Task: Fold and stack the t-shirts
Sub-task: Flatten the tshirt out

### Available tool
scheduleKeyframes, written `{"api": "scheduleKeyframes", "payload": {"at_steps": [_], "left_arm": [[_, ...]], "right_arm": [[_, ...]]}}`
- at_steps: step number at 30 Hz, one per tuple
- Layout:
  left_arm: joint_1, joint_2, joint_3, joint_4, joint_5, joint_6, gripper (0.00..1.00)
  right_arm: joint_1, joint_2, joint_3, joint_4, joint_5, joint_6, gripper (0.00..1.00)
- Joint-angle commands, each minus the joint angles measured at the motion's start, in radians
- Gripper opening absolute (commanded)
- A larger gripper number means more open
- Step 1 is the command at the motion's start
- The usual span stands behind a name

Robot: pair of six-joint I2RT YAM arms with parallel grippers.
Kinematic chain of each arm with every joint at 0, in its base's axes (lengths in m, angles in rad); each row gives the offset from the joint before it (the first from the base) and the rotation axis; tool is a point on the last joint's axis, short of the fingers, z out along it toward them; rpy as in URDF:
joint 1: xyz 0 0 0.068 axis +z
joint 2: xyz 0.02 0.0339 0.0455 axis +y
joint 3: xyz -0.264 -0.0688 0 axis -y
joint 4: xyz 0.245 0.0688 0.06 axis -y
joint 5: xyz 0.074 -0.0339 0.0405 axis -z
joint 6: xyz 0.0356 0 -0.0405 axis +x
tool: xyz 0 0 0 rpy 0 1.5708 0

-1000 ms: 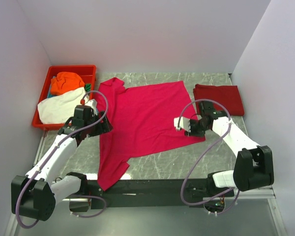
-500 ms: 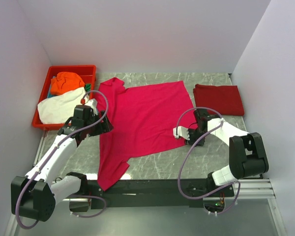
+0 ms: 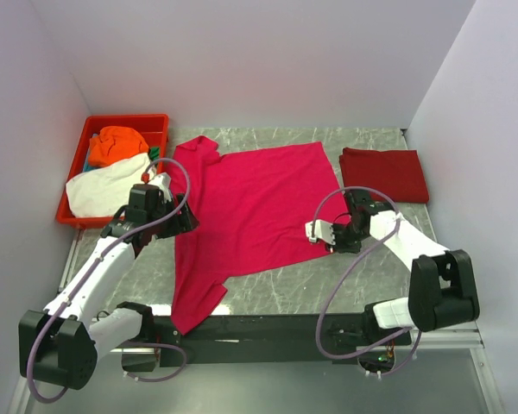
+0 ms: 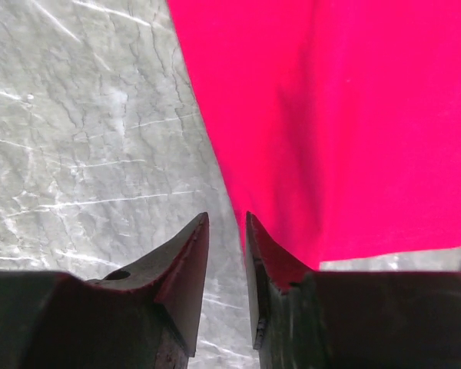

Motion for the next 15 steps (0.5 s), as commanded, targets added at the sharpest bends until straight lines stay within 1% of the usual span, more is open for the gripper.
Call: {"api": "scheduleKeyframes", "payload": {"at_steps": [1, 5, 10, 13, 14, 15], "left_arm": [[-0.004, -0.027, 0.022, 0.032, 0.006, 0.010, 0.77], [-0.004, -0.035, 0.018, 0.032, 0.009, 0.007, 0.77], [-0.004, -0.040, 0.018, 0.030, 0.006, 0.008, 0.77], [-0.004, -0.040, 0.018, 0.032, 0.004, 0.008, 0.77], [-0.004, -0.038, 0.018, 0.030, 0.004, 0.007, 0.77], [-0.004, -0.038, 0.018, 0.032, 0.006, 0.008, 0.77]], "right_arm": [[0.006, -0.016, 0.028, -0.017, -0.033, -0.012, 0.34], [0.006, 0.084, 0.042, 0.015, -0.016, 0.008, 0.37], [0.004, 0.158, 0.045, 0.050, 0.018, 0.023, 0.37], [0.006, 0.170, 0.033, 0.043, 0.038, 0.022, 0.30], [0.006, 0.161, 0.028, 0.034, 0.041, 0.020, 0.22], [0.006, 0.152, 0.013, 0.025, 0.042, 0.019, 0.18]]}}
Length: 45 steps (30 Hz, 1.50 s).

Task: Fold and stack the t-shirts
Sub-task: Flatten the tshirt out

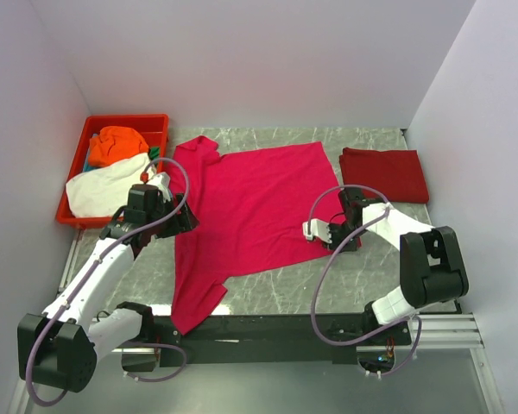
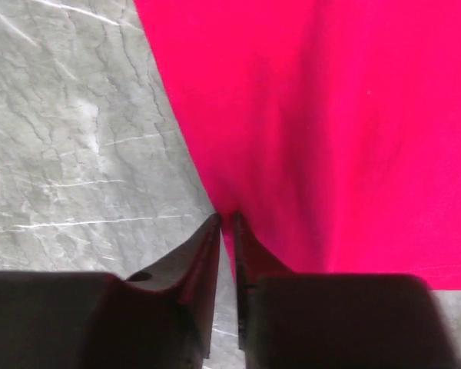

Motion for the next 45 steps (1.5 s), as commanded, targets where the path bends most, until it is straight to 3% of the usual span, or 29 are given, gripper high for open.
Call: {"api": "scheduleKeyframes", "payload": {"at_steps": [1, 2, 4, 13, 16, 18, 19, 21, 22, 27, 31, 35, 45], "left_arm": [[-0.004, -0.021, 0.018, 0.031, 0.006, 0.008, 0.77], [-0.004, -0.021, 0.018, 0.031, 0.007, 0.010, 0.77], [-0.004, -0.019, 0.021, 0.033, 0.007, 0.011, 0.77], [-0.004, -0.015, 0.045, 0.050, 0.024, 0.025, 0.76], [-0.004, 0.019, 0.087, 0.063, 0.032, 0.034, 0.76], [-0.004, 0.063, 0.134, 0.059, 0.050, 0.034, 0.76], [-0.005, 0.079, 0.148, 0.059, 0.062, 0.031, 0.76], [-0.008, 0.120, 0.174, 0.060, 0.099, 0.030, 0.76], [-0.011, 0.152, 0.182, 0.060, 0.107, 0.030, 0.75], [-0.097, 0.280, 0.271, 0.031, 0.084, 0.050, 0.73], [-0.163, 0.405, 0.367, -0.010, 0.027, 0.062, 0.70], [-0.197, 0.552, 0.412, -0.016, -0.041, 0.015, 0.60], [-0.289, 0.717, 0.345, 0.060, -0.157, -0.097, 0.56]], "right_arm": [[0.005, -0.010, -0.026, -0.035, 0.033, -0.009, 0.13], [0.003, -0.046, -0.039, -0.045, 0.036, -0.013, 0.05], [0.003, -0.119, -0.089, -0.080, 0.055, -0.028, 0.00], [0.002, -0.544, -0.202, -0.362, 0.188, -0.091, 0.00], [0.002, -0.613, -0.170, -0.446, 0.135, -0.094, 0.00], [0.002, -0.618, -0.135, -0.465, 0.106, -0.076, 0.07], [0.003, -0.615, -0.121, -0.461, 0.098, -0.041, 0.18], [0.003, -0.615, -0.080, -0.415, 0.072, 0.033, 0.29], [0.002, -0.610, -0.066, -0.389, 0.059, 0.061, 0.33], [-0.047, -0.505, 0.037, -0.101, -0.039, 0.303, 0.37], [-0.156, -0.242, 0.198, 0.004, -0.175, 0.601, 0.40], [-0.208, -0.026, 0.336, 0.030, -0.269, 0.771, 0.40], [-0.214, 0.182, 0.332, 0.159, 0.010, 0.862, 0.40]]}}
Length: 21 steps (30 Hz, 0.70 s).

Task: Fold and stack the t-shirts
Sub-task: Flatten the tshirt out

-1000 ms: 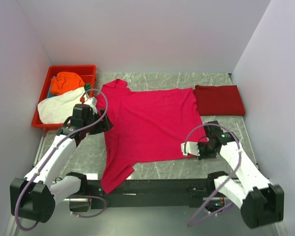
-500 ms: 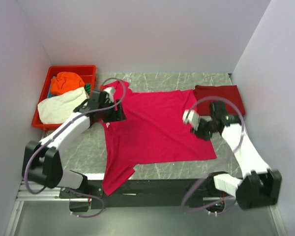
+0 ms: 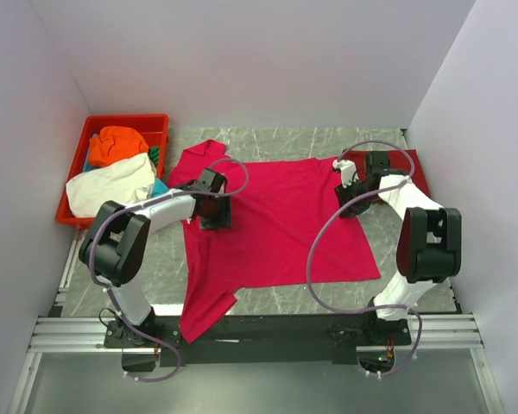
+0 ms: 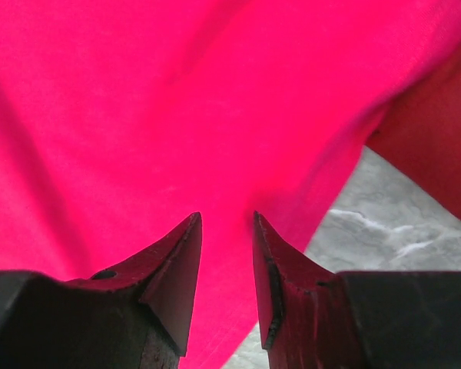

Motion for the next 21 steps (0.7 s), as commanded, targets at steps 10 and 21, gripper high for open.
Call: {"api": "scheduleKeyframes", "payload": {"at_steps": [10, 21], "left_arm": [[-0.048, -0.126, -0.248, 0.077, -0.020, -0.153, 0.50], [-0.156, -0.350, -0.473, 0.074, 0.030, -0.344, 0.49]], "right_arm": [[-0.006, 0.111, -0.019, 0.091, 0.198, 0.028, 0.41], [-0.005, 0.102, -0.048, -0.049, 0.244, -0.101, 0.34]]}}
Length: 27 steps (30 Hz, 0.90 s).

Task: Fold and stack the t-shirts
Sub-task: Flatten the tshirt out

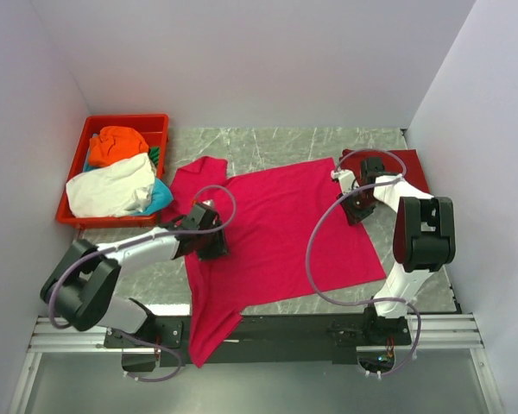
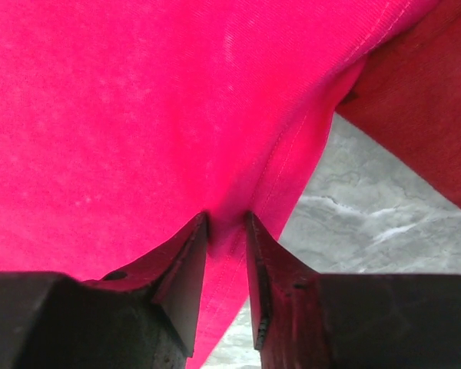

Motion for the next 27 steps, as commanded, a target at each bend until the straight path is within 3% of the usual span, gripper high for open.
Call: {"api": "scheduleKeyframes", "payload": {"at_steps": [1, 6, 10, 14, 17, 20, 22, 25, 27], "left_arm": [[-0.053, -0.076, -0.075, -0.109, 0.037, -0.102, 0.49], [-0.079, -0.200, -0.108, -0.152, 0.061, -0.144, 0.49], [-0.079, -0.318, -0.024, -0.225, 0.039, -0.094, 0.52], [-0.024, -0.306, 0.197, -0.276, -0.076, 0.047, 0.70], [0.118, -0.213, 0.330, -0.247, -0.049, 0.260, 0.72], [0.258, -0.087, 0.443, -0.184, 0.041, 0.368, 0.73], [0.301, 0.033, 0.550, -0.190, 0.077, 0.471, 0.72], [0.338, 0.210, 0.691, -0.233, 0.009, 0.584, 0.71], [0.355, 0.348, 0.765, -0.273, -0.005, 0.690, 0.65]], "right_arm": [[-0.005, -0.024, -0.052, -0.099, 0.039, -0.075, 0.33], [-0.005, -0.067, -0.089, -0.195, 0.036, -0.145, 0.31], [-0.008, -0.135, -0.107, -0.212, 0.038, -0.164, 0.32], [-0.011, -0.181, 0.018, -0.255, -0.083, -0.138, 0.41], [-0.011, -0.118, 0.187, -0.277, -0.206, -0.066, 0.44], [-0.012, -0.034, 0.351, -0.261, -0.276, -0.005, 0.45], [-0.012, 0.057, 0.459, -0.254, -0.336, 0.040, 0.45], [-0.012, 0.167, 0.591, -0.275, -0.407, 0.072, 0.45], [-0.014, 0.225, 0.639, -0.287, -0.431, 0.082, 0.45]]}}
